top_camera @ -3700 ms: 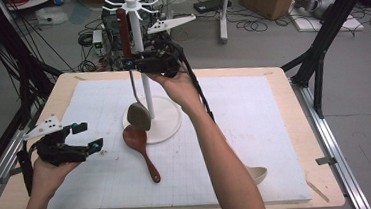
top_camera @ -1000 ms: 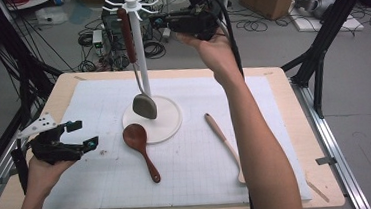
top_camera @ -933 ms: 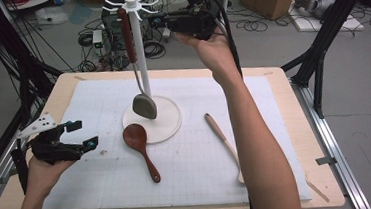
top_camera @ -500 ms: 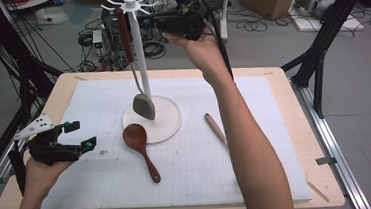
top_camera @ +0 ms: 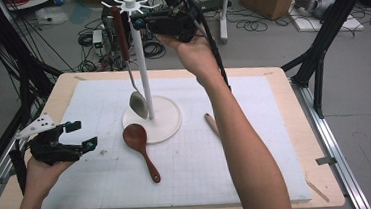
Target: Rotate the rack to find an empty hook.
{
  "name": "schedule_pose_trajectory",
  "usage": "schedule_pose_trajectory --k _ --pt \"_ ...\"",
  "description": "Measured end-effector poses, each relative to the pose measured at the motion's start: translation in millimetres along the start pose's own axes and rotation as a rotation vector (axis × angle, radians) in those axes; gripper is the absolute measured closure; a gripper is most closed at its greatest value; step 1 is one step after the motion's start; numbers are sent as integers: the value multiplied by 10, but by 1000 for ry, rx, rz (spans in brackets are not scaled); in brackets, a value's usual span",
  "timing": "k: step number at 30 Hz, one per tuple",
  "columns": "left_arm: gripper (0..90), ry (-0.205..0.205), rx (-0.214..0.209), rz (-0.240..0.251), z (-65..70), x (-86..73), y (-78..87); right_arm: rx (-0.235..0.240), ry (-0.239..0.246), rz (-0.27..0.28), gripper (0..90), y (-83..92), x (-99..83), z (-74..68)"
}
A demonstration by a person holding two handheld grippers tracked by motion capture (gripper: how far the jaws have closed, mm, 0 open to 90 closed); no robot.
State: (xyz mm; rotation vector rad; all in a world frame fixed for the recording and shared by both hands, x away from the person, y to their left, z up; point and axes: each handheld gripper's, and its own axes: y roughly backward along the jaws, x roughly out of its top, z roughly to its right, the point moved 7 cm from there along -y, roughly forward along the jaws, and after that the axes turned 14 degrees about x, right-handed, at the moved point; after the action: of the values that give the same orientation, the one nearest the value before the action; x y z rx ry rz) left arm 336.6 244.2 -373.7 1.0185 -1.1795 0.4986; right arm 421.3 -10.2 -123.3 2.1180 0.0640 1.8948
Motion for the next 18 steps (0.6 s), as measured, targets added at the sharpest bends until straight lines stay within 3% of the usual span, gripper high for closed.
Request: schedule_pose_trajectory --k 9,18 --pt "90 0 -2 6 5 10 18 -31 12 -2 897 -51 21 -47" --pt "90 -1 -6 5 7 11 27 -13 18 9 896 -49 21 -88"
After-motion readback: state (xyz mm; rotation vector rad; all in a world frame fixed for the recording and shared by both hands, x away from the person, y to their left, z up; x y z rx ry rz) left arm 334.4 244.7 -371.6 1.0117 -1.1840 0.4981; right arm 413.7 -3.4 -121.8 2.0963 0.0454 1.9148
